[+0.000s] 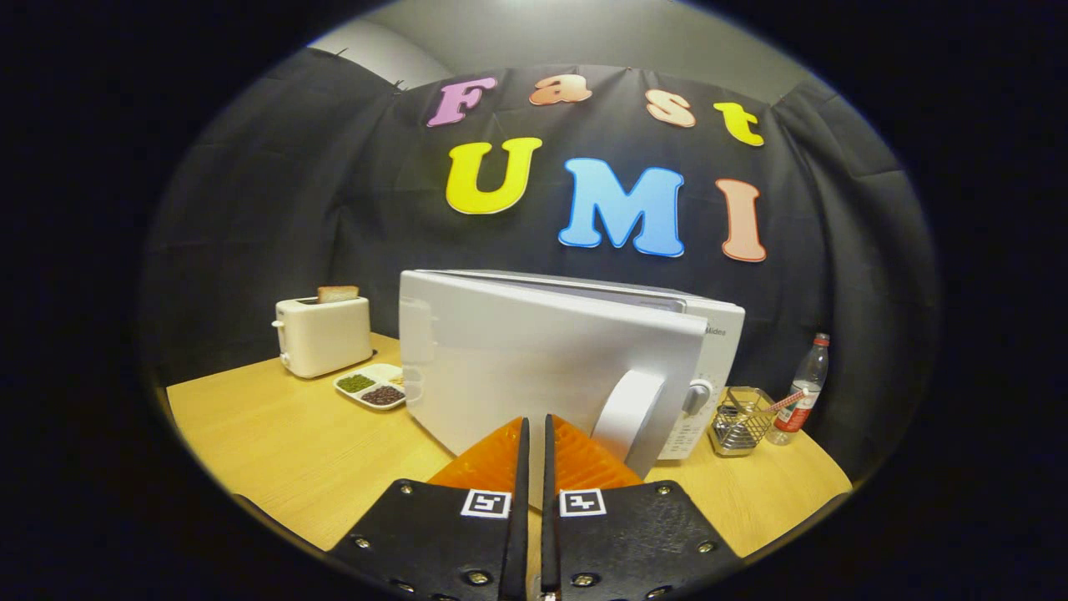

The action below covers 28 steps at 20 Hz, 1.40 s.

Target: Open the microwave, put the food inside, and close the microwave door.

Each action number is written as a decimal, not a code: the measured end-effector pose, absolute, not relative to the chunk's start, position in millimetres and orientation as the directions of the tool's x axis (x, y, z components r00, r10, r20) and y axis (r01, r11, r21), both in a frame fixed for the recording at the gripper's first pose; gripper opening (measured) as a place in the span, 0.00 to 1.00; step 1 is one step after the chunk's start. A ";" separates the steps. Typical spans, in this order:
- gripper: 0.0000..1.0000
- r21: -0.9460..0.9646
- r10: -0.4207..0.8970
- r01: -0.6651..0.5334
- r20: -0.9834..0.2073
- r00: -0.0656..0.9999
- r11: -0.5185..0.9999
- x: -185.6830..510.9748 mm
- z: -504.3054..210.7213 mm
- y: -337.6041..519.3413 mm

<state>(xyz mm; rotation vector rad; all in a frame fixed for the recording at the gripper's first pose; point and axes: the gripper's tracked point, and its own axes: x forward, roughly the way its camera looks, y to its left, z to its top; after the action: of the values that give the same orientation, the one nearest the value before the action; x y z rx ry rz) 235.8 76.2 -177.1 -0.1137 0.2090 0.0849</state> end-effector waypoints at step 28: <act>0.08 -0.150 -0.156 0.124 -0.222 0.962 0.981 360.4 -199.7 33.0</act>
<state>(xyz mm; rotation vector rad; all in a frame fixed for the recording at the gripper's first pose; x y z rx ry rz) 360.4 33.0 -199.7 -0.1353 0.2356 -0.1422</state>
